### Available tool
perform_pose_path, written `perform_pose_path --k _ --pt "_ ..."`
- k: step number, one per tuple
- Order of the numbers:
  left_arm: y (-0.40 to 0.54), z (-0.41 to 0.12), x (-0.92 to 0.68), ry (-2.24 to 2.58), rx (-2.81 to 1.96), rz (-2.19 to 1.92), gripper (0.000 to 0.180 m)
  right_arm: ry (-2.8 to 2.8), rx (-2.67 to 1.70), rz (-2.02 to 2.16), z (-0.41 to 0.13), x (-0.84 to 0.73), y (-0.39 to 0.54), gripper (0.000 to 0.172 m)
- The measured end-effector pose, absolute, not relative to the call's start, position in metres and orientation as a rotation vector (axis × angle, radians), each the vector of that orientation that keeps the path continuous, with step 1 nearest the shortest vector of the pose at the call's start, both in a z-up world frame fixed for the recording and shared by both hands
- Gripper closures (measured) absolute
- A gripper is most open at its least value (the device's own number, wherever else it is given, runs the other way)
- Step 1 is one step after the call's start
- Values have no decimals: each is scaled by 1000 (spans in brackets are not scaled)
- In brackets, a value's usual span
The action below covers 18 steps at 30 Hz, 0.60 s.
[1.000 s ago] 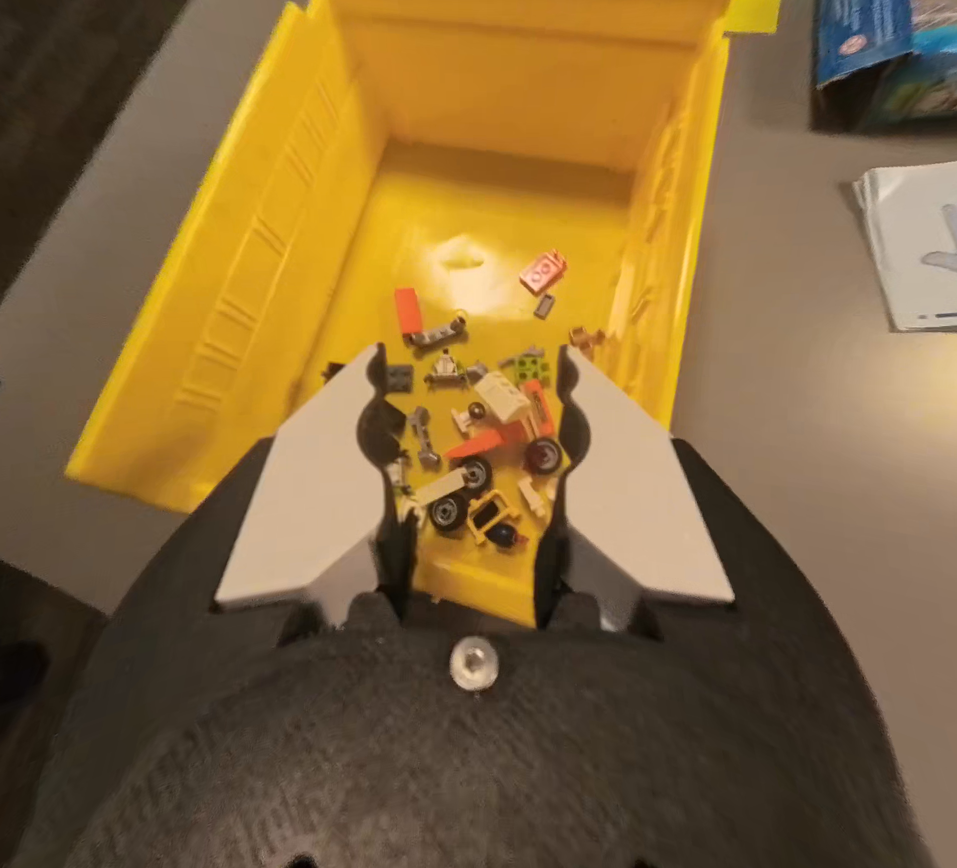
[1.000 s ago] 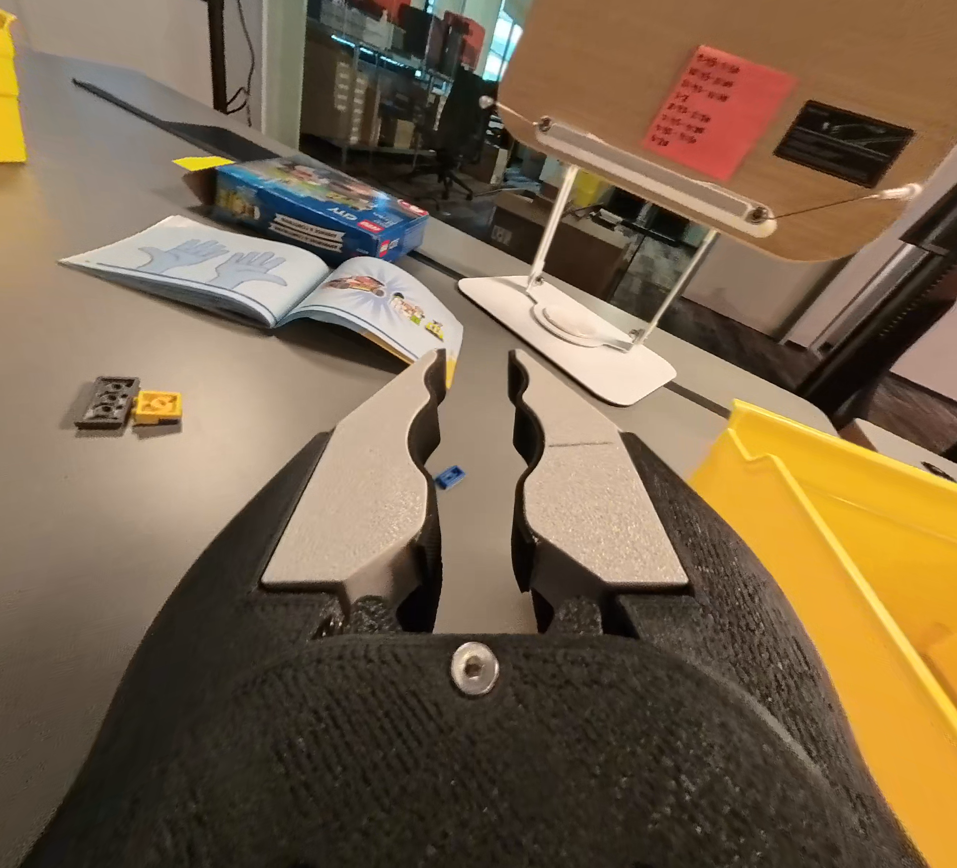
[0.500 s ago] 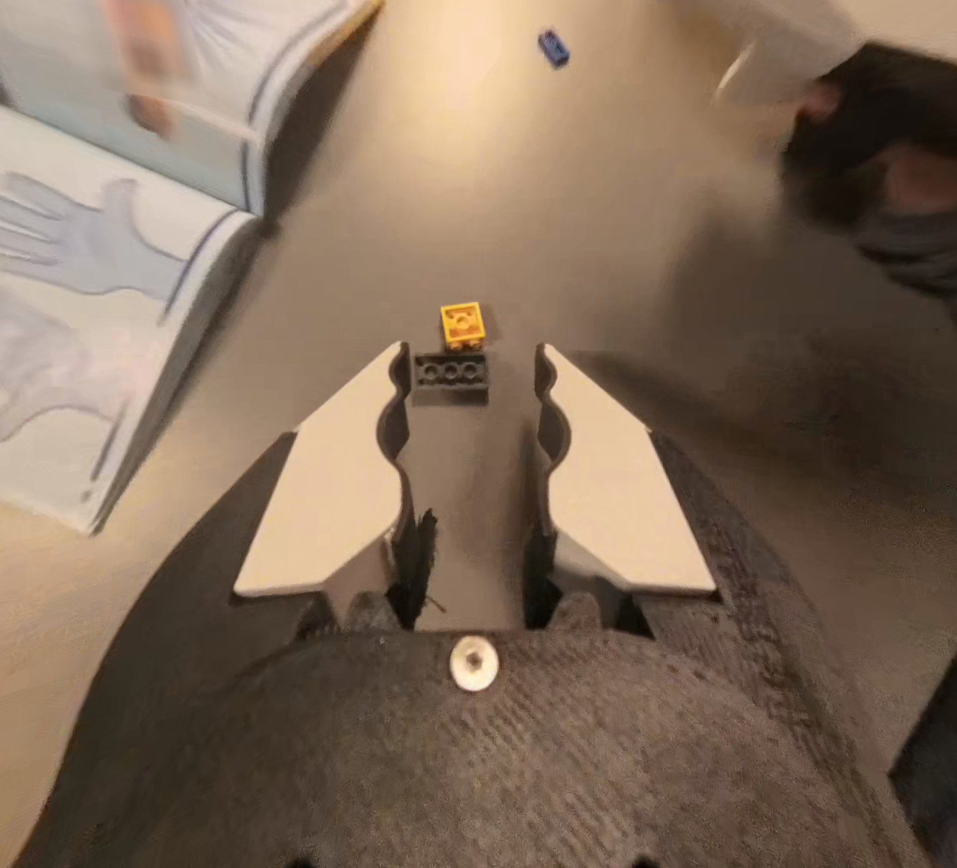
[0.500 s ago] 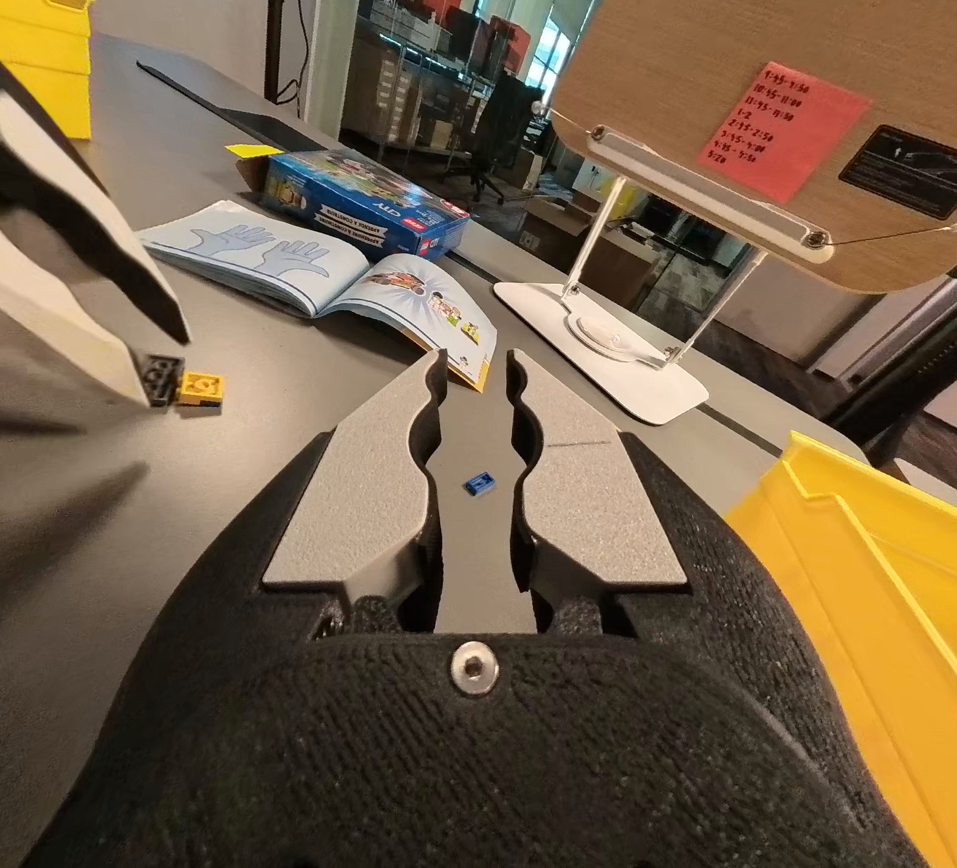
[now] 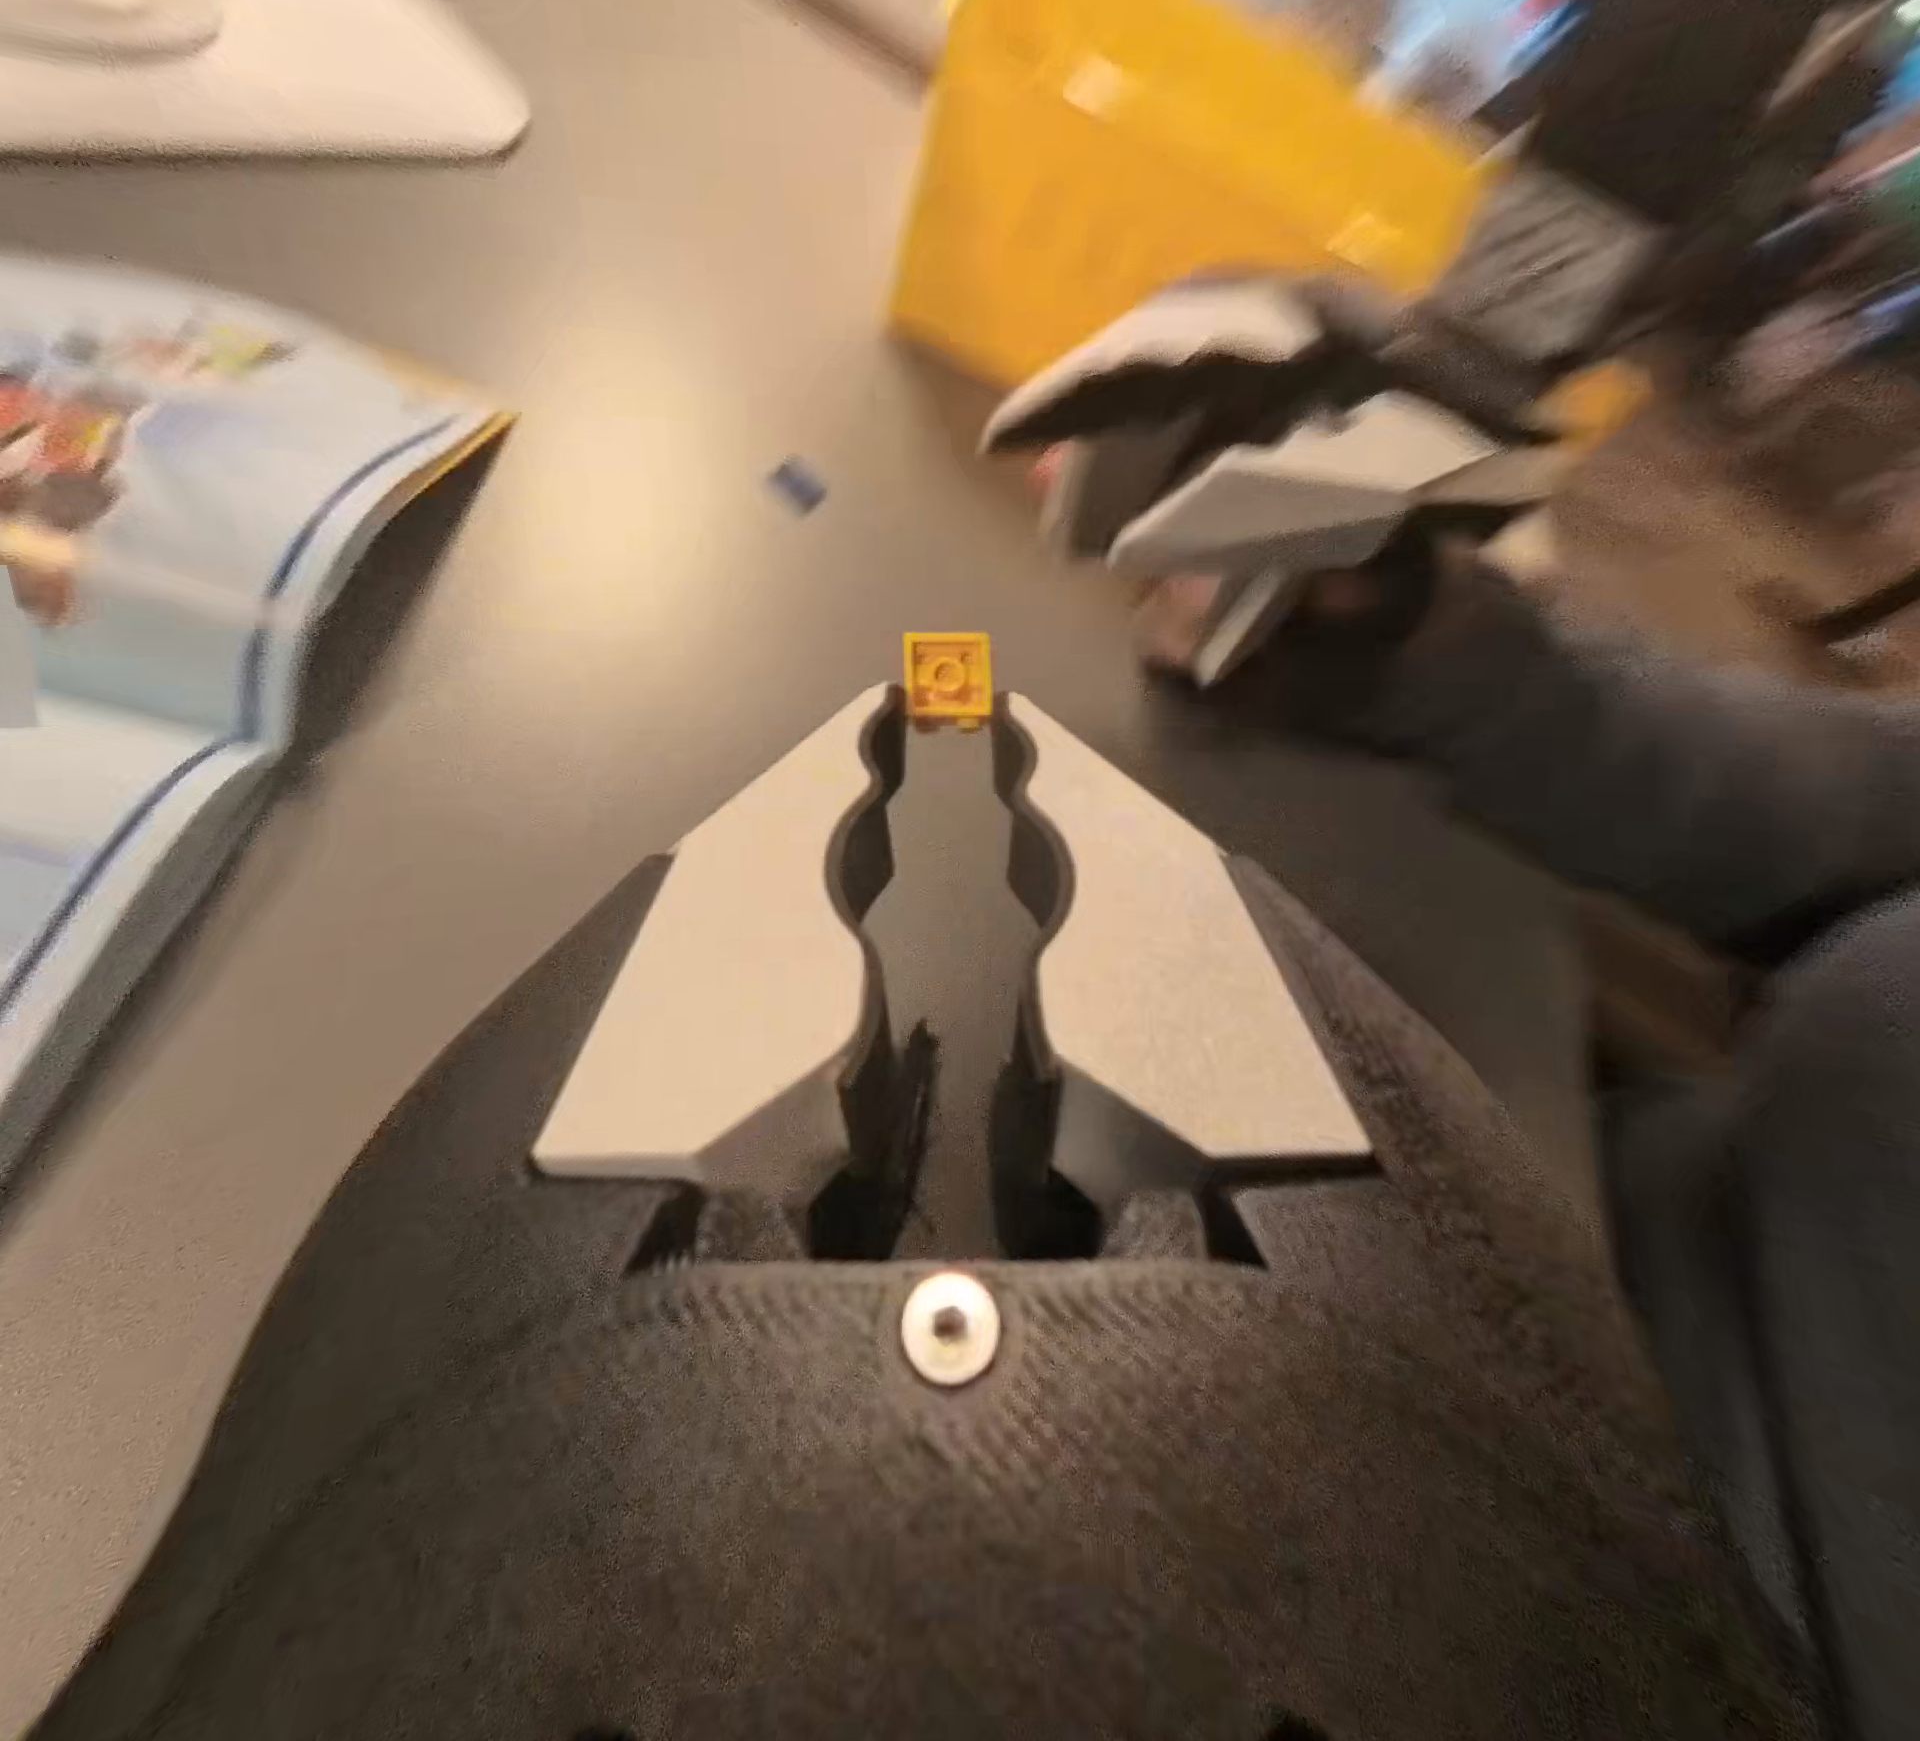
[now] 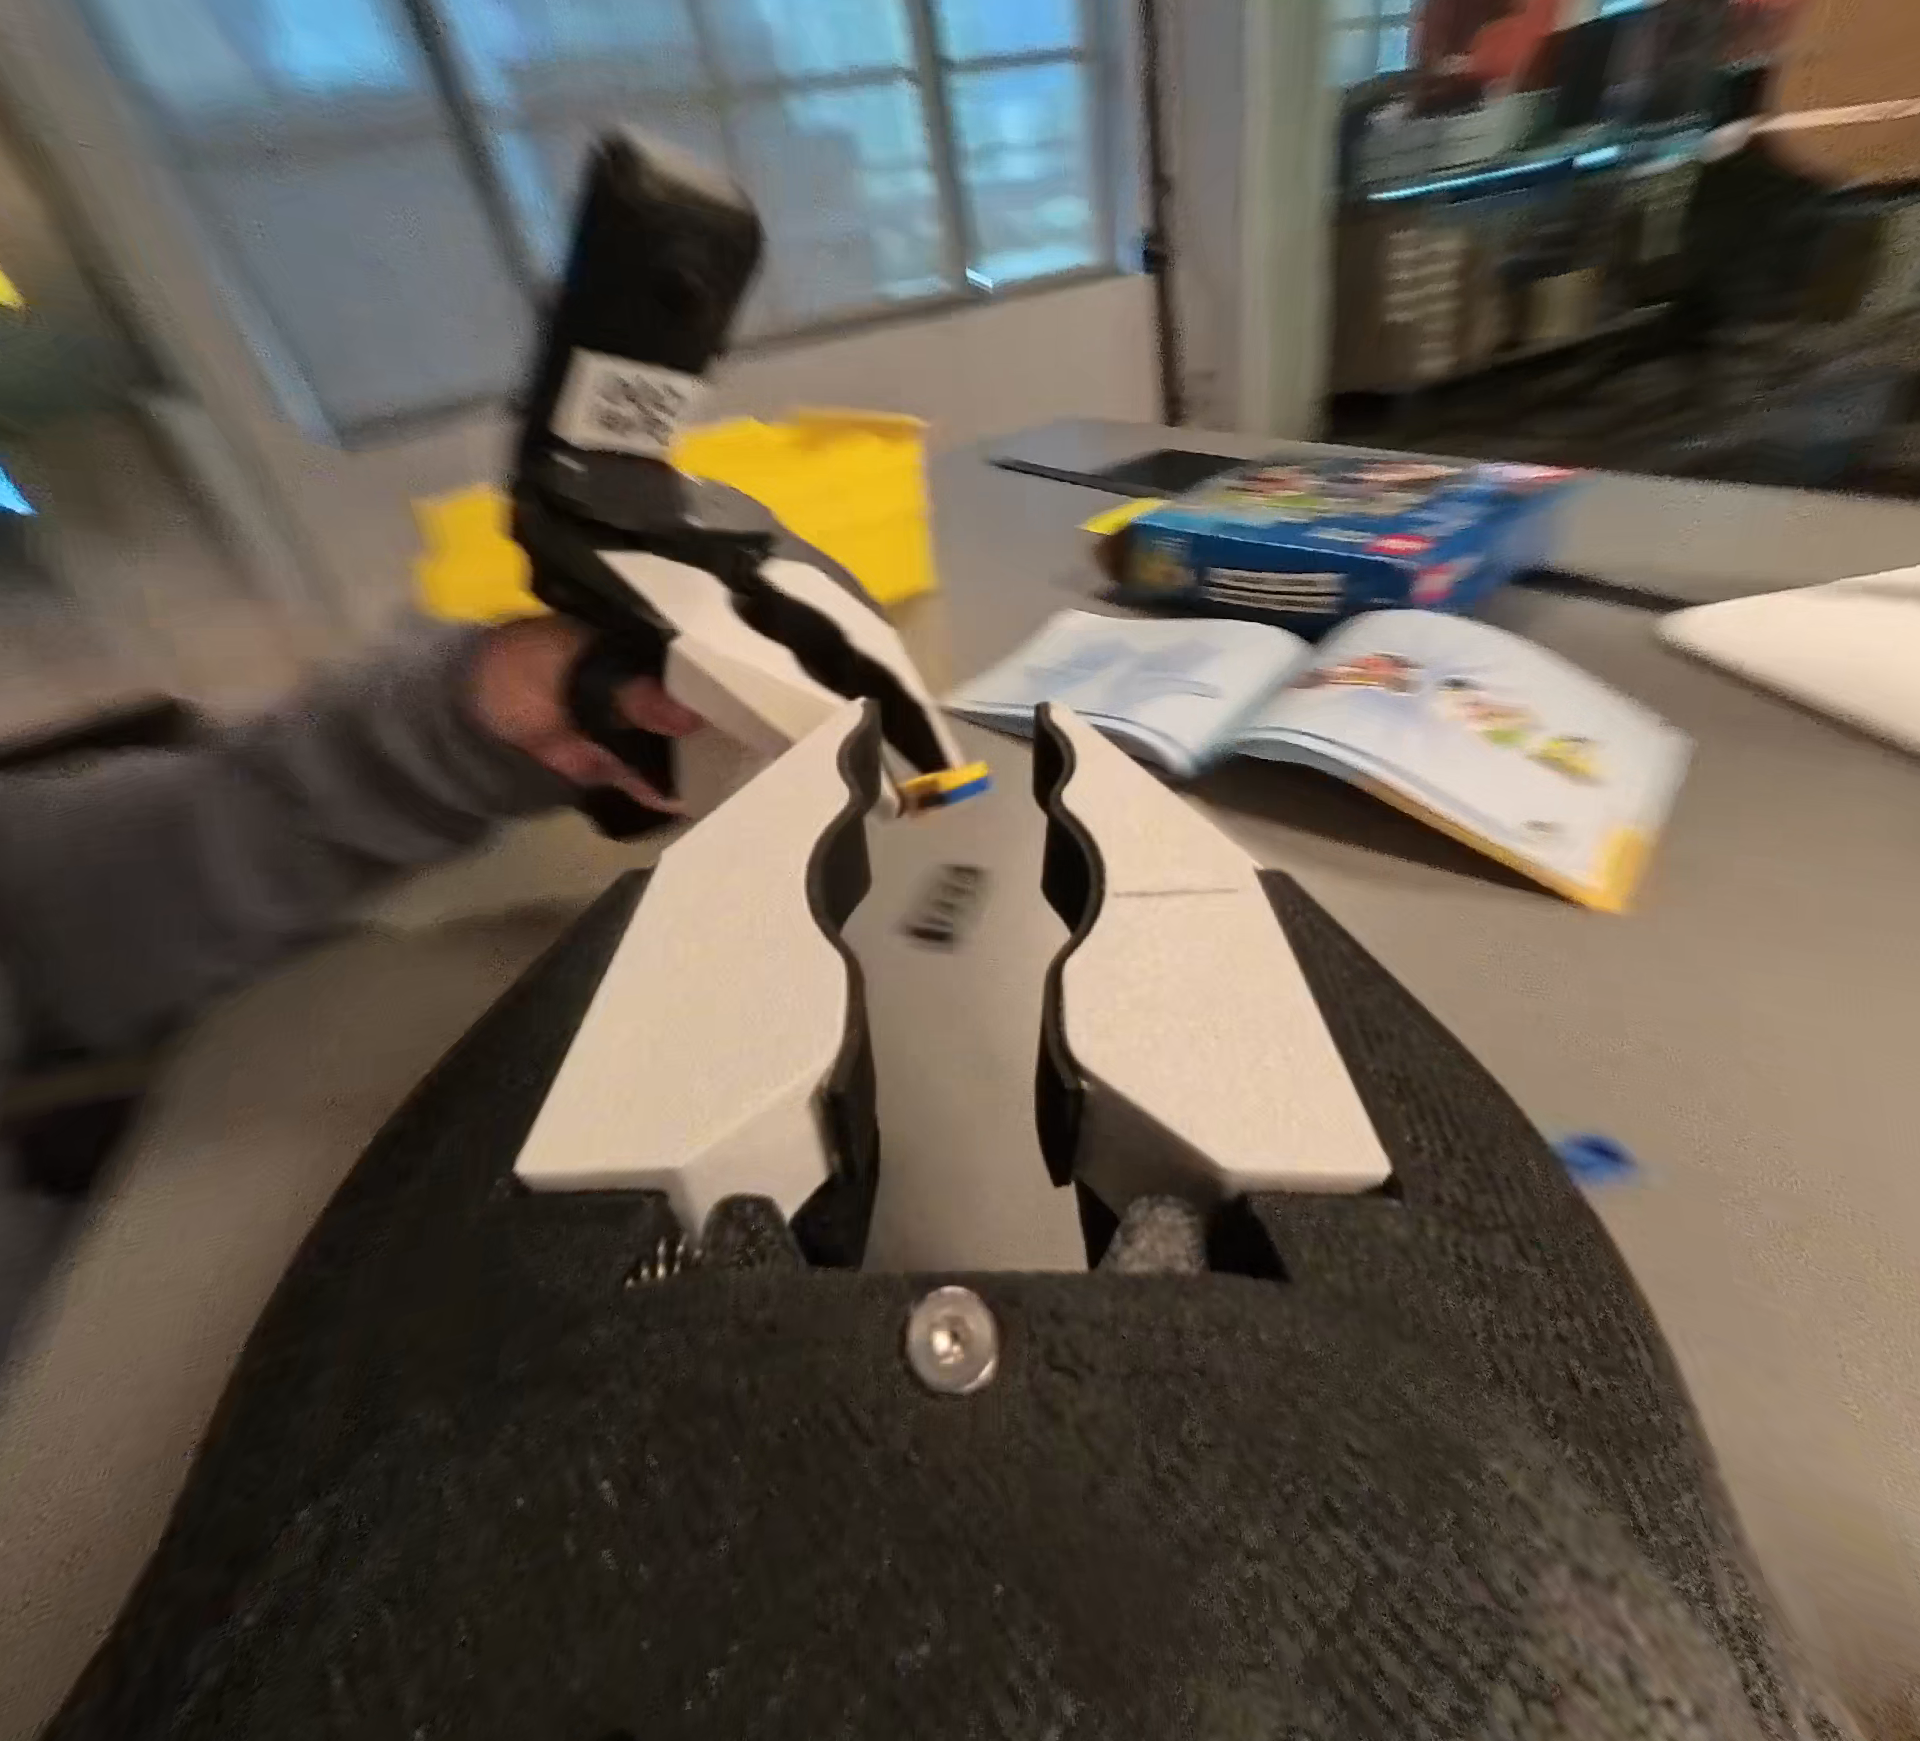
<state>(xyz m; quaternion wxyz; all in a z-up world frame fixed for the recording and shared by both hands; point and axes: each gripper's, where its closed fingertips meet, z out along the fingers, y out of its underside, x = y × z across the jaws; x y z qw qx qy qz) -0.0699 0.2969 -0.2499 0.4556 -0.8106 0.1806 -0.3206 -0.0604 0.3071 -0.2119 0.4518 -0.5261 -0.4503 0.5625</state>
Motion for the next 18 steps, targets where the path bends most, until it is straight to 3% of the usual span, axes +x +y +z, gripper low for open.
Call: perform_pose_path --k 5,18 --pt "280 -199 -56 441 -1676 -1134 167 -1048 -1246 1714 -193 -54 293 144" --pt "276 -190 -44 429 -1604 -1256 166 -995 -1214 1987 -183 -52 281 158"
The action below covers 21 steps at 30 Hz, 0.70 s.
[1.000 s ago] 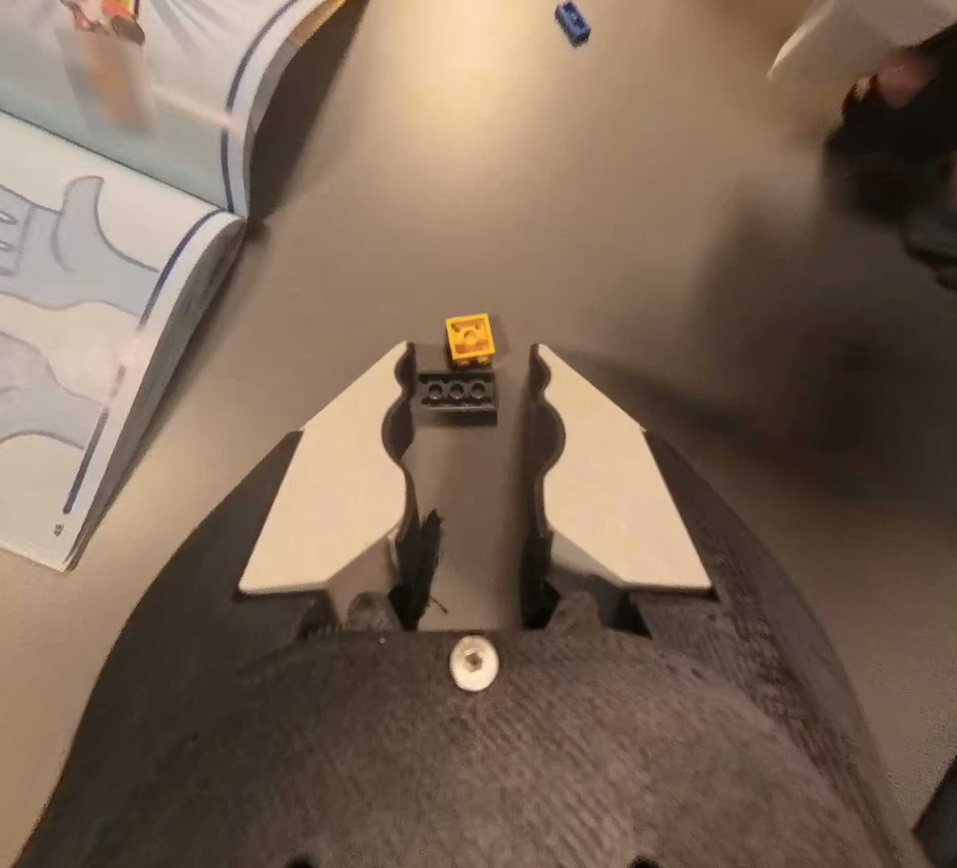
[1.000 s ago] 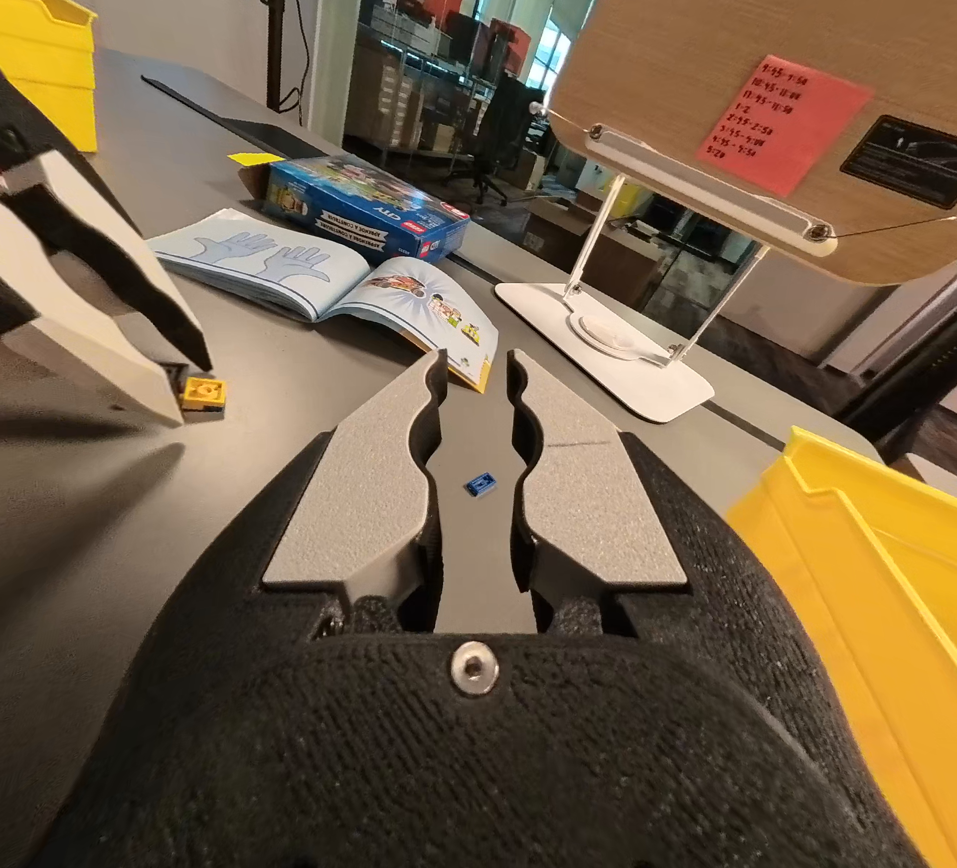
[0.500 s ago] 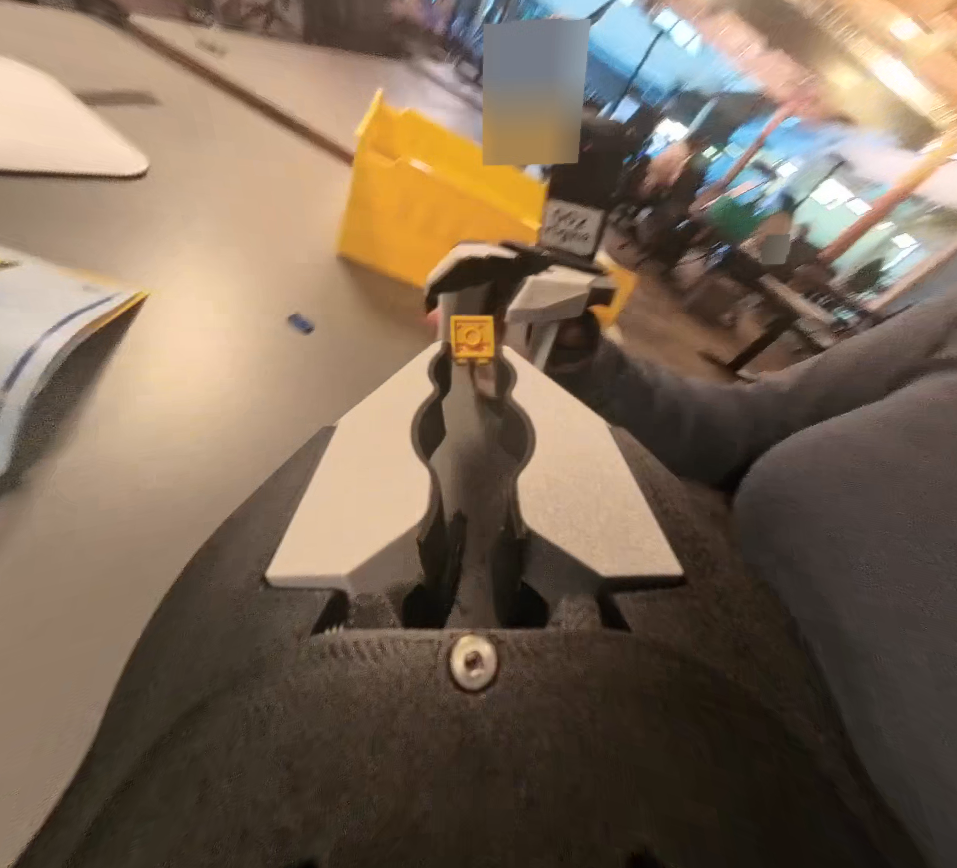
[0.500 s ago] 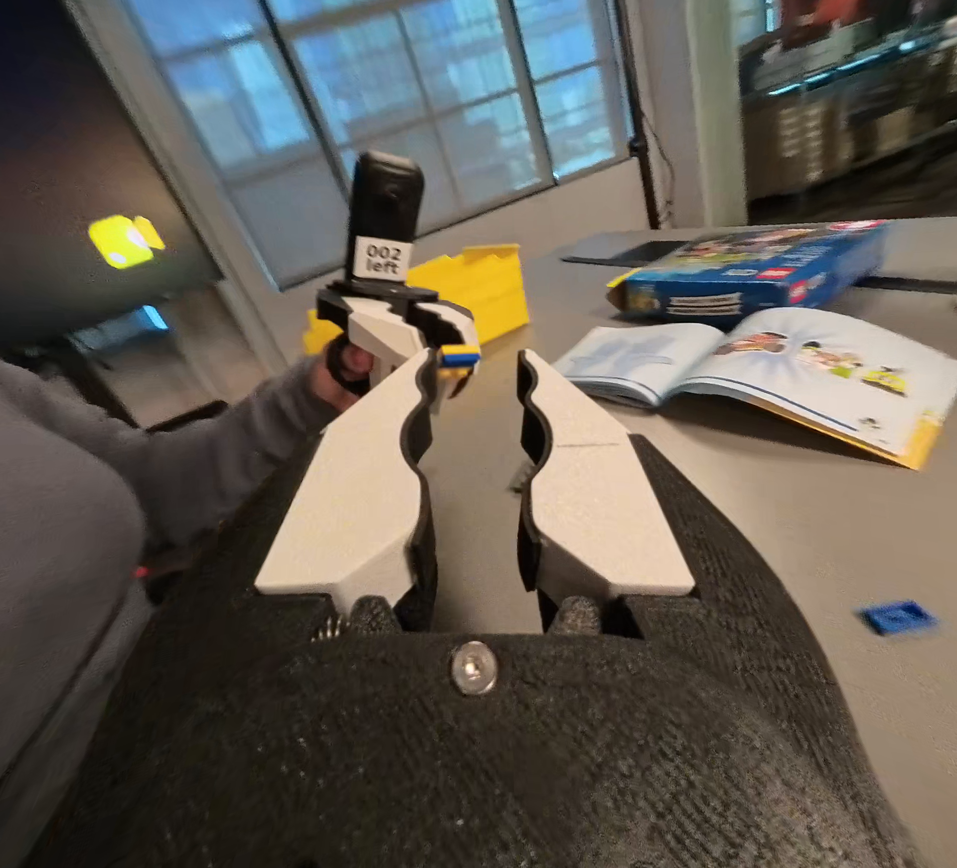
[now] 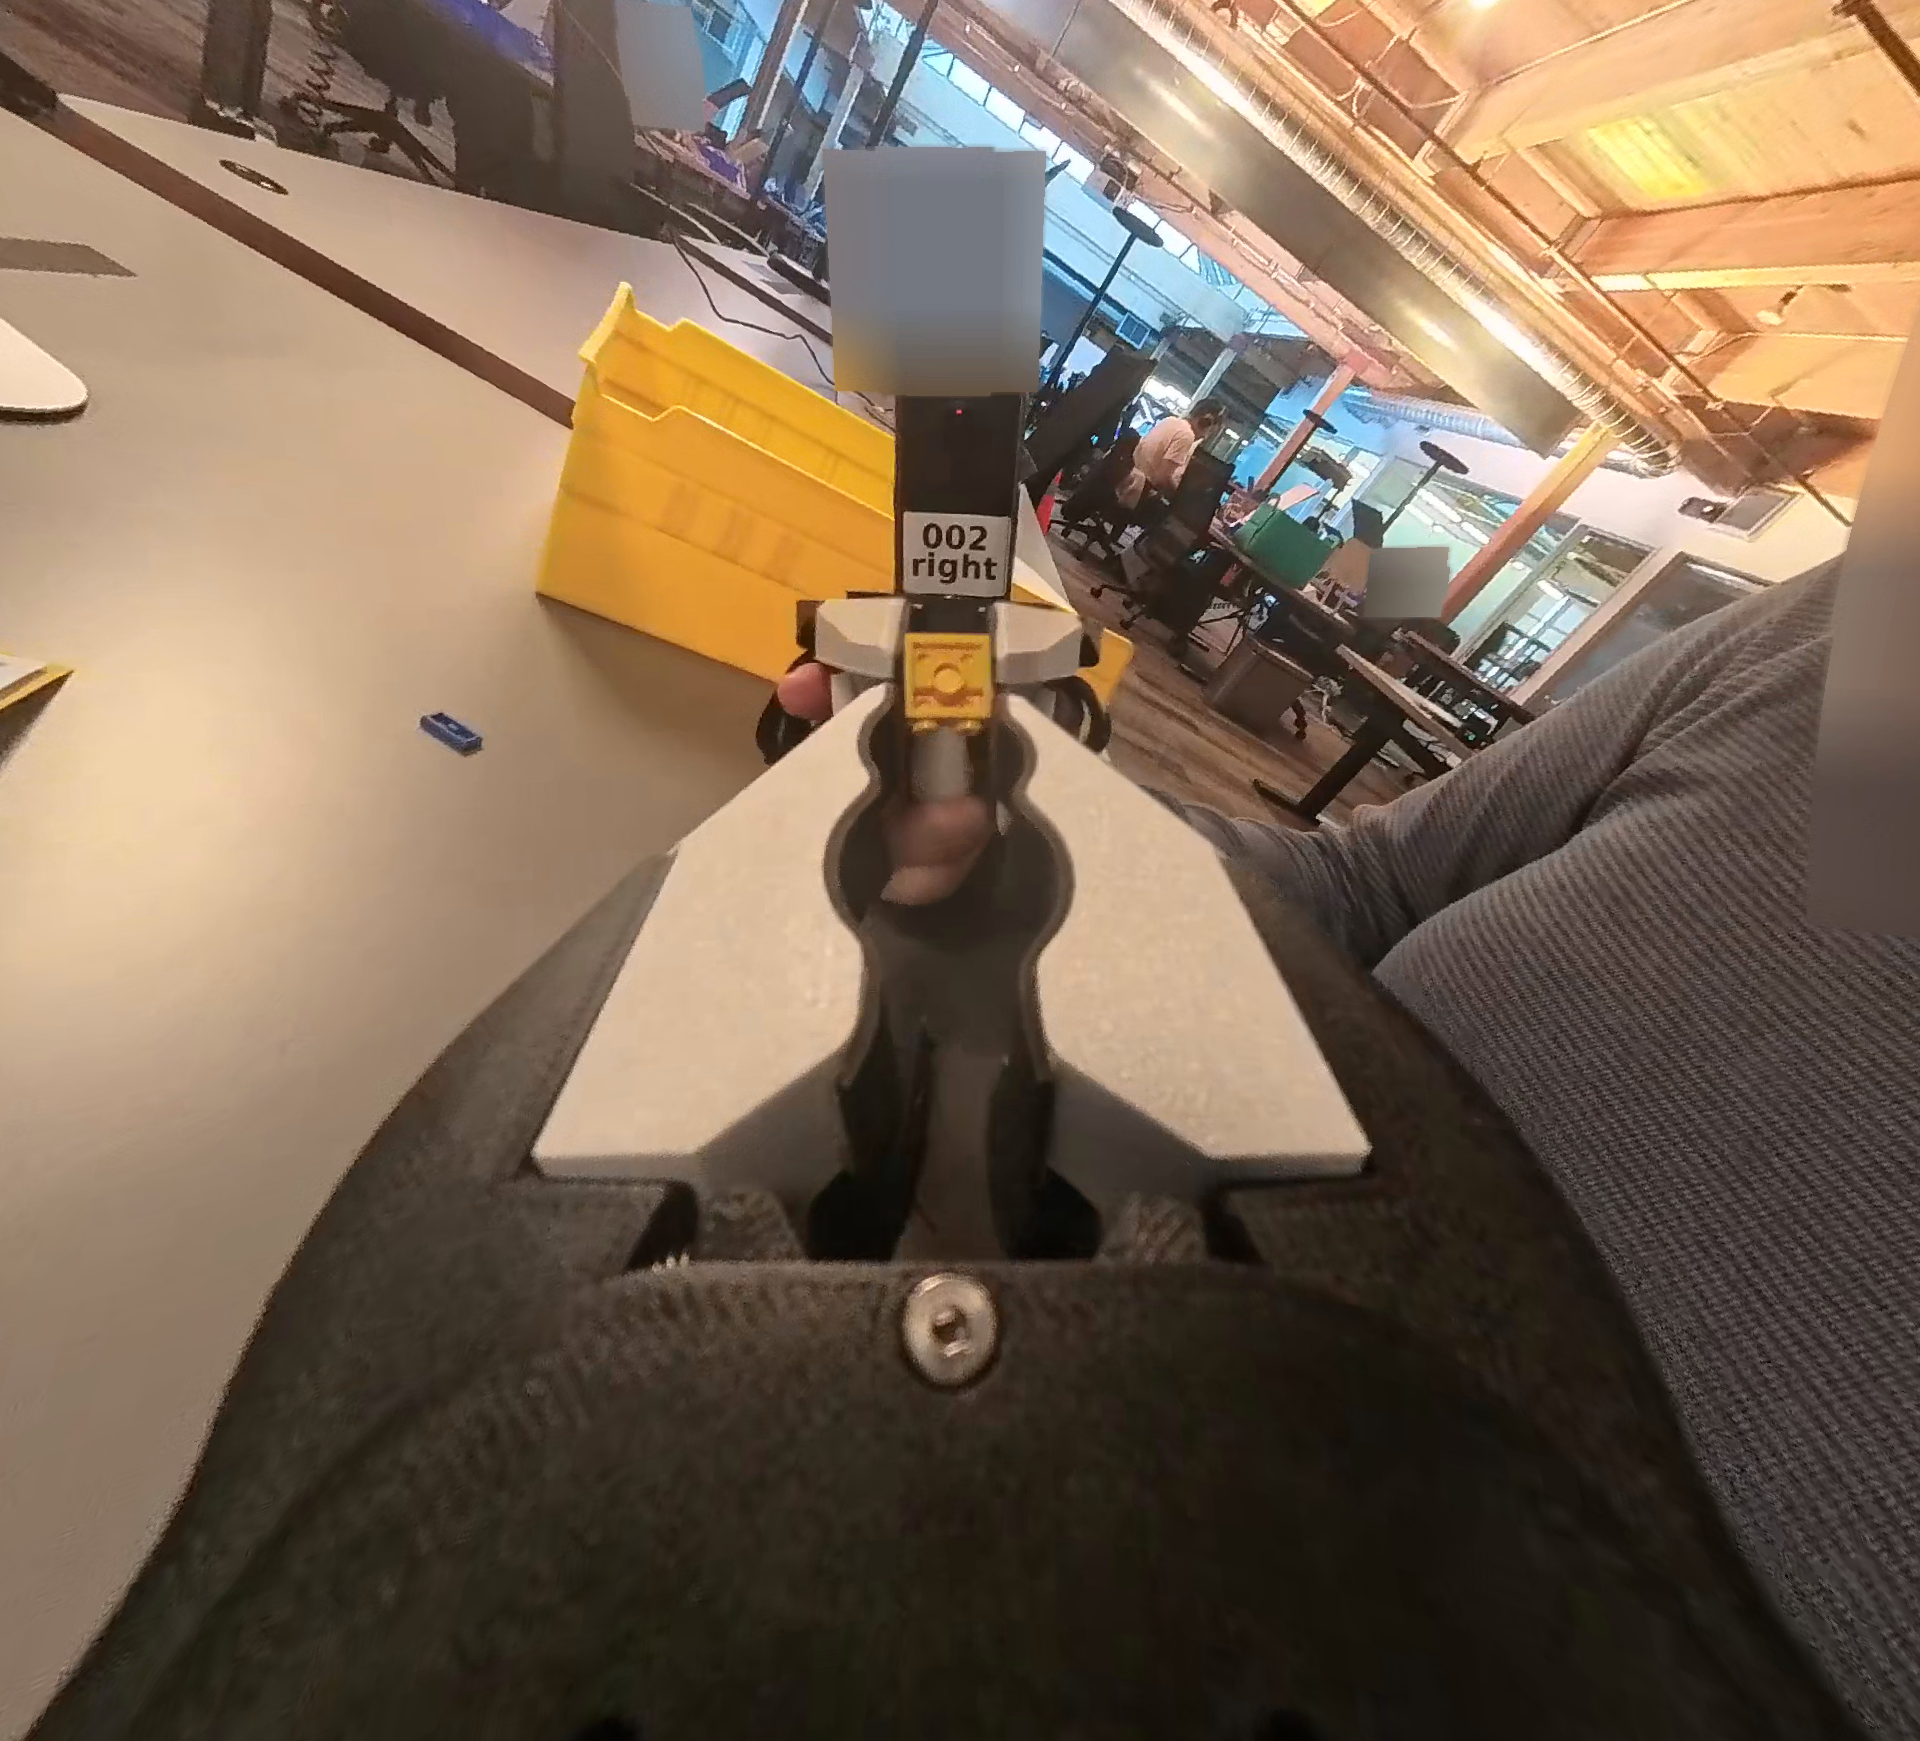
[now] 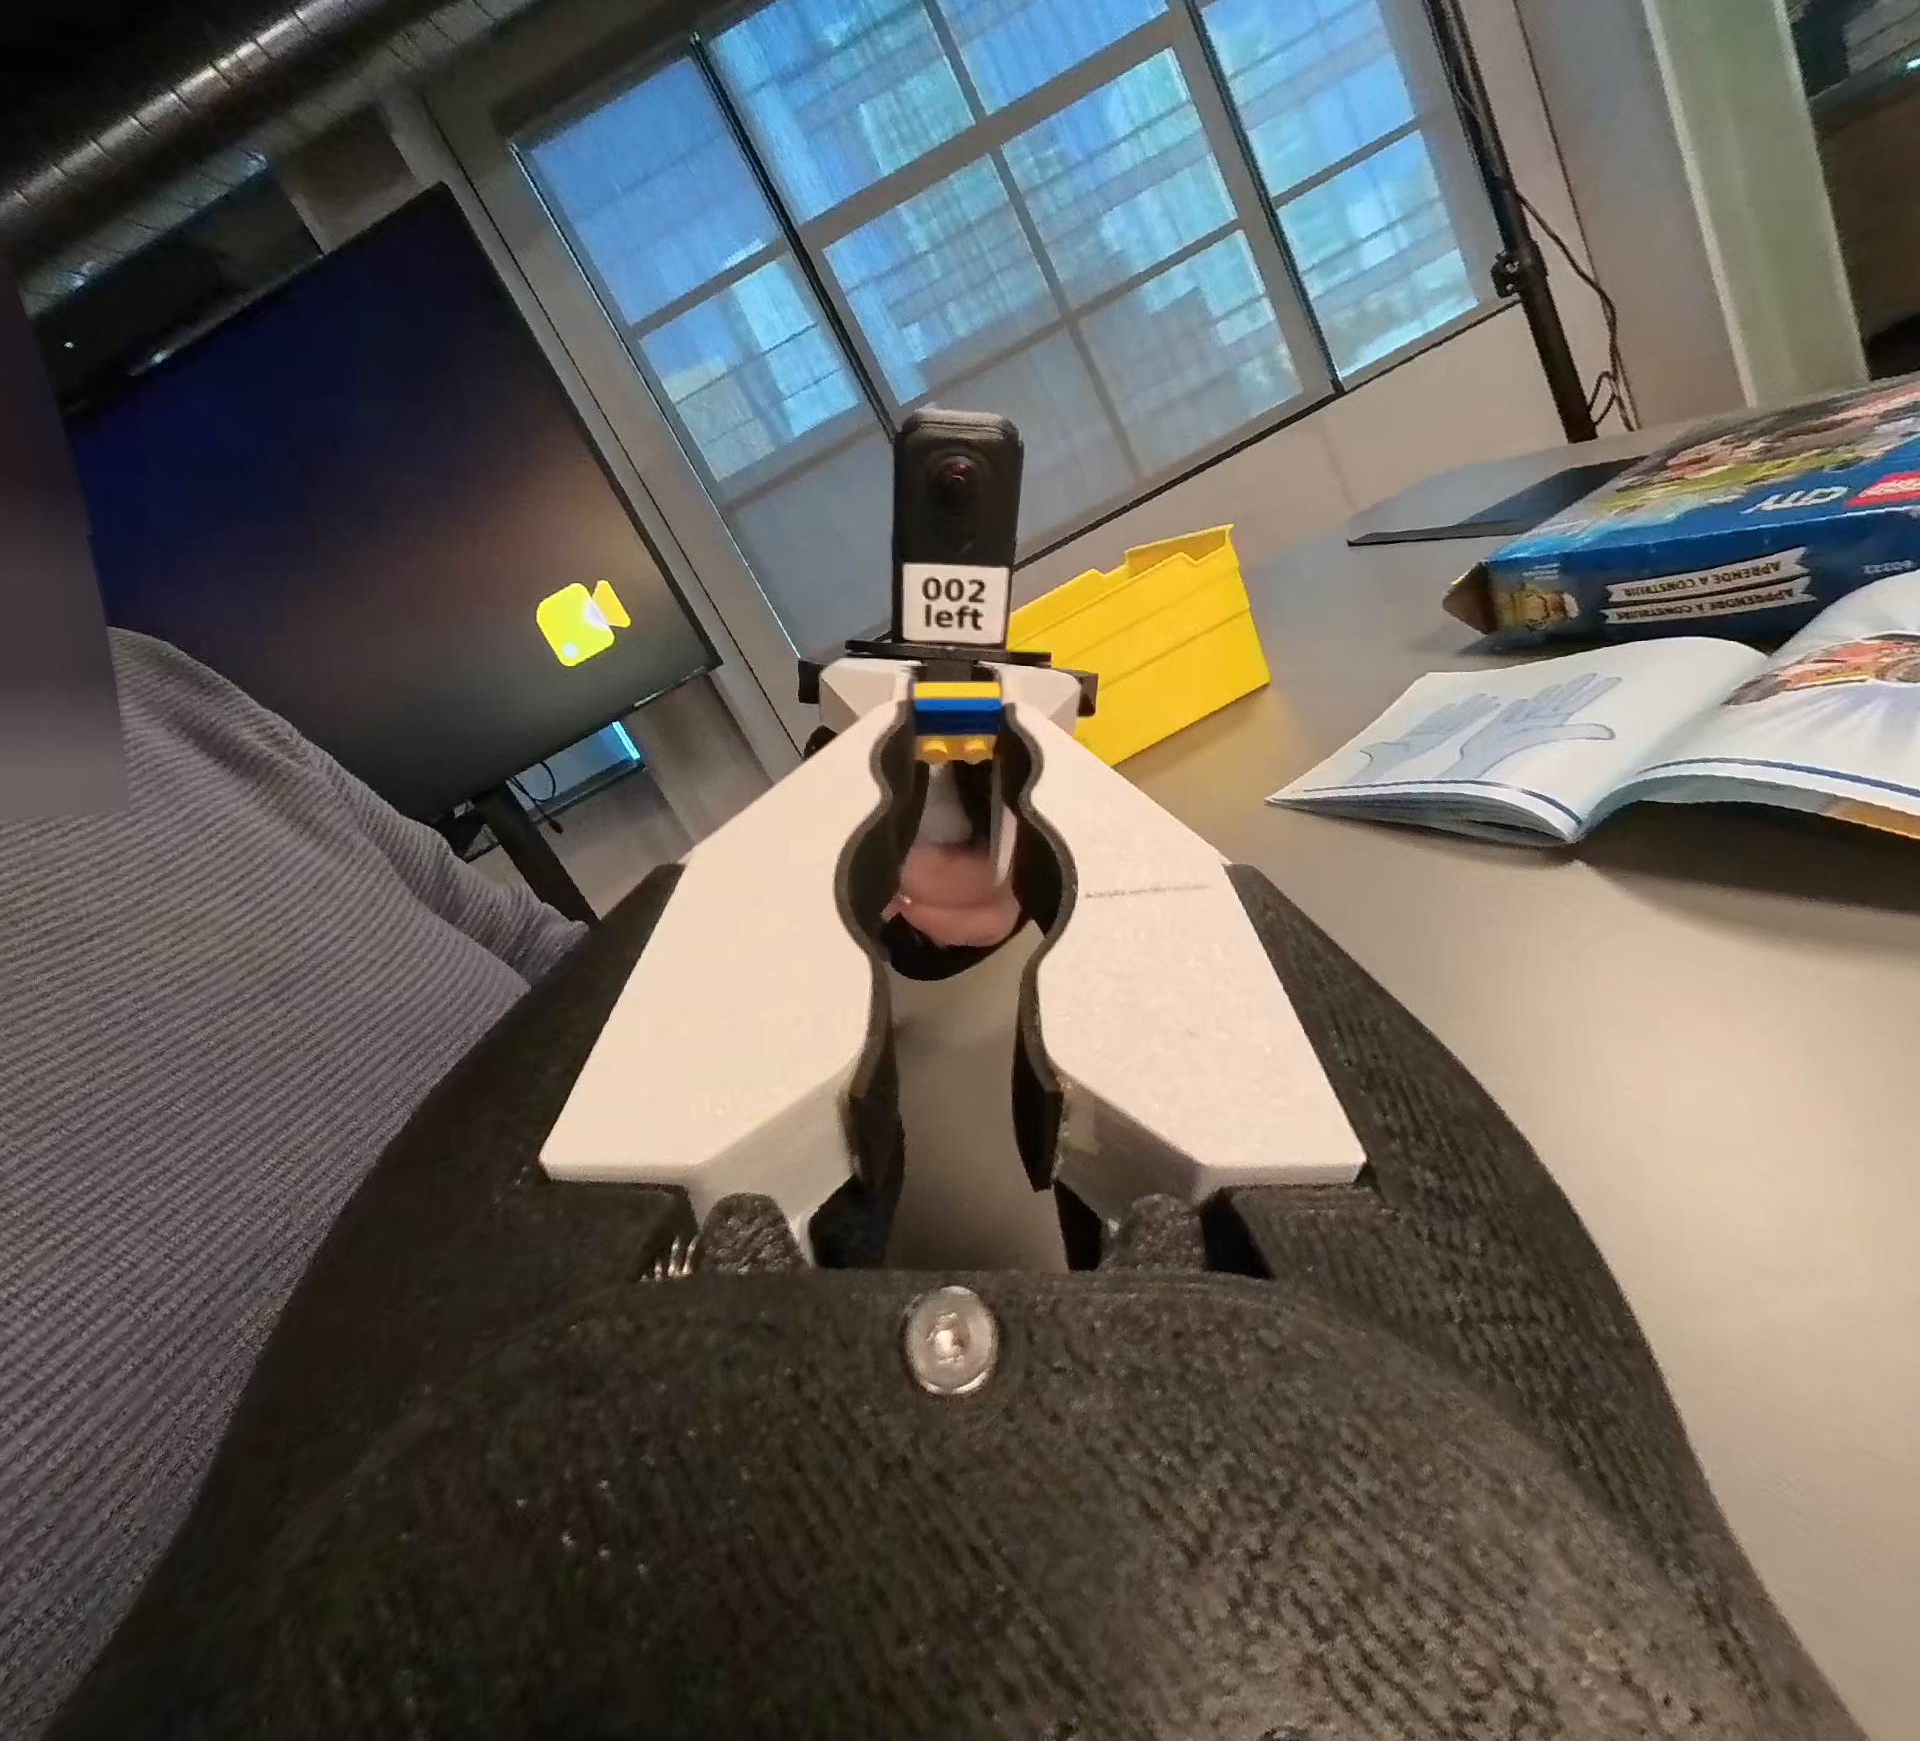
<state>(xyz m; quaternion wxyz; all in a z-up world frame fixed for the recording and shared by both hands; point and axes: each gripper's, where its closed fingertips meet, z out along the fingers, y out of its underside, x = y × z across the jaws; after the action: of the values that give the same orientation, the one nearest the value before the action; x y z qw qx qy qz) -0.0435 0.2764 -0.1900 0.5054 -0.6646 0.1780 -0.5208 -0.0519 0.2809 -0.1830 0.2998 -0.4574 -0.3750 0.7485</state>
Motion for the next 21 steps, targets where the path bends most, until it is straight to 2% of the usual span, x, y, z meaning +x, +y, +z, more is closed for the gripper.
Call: perform_pose_path --k 9,16,19,21 --pt "255 -164 -55 459 -1472 -1453 167 -1205 -1115 1927 -183 -32 273 159" --pt "279 -257 -121 374 -2078 -732 166 -1355 -1432 1261 -248 -53 312 158" --pt "276 -248 -142 289 -2070 -566 166 -1419 -1416 1154 -255 -60 306 158" --pt "265 -224 -170 217 -2027 -290 166 -1432 -1409 1131 -256 -60 305 158"
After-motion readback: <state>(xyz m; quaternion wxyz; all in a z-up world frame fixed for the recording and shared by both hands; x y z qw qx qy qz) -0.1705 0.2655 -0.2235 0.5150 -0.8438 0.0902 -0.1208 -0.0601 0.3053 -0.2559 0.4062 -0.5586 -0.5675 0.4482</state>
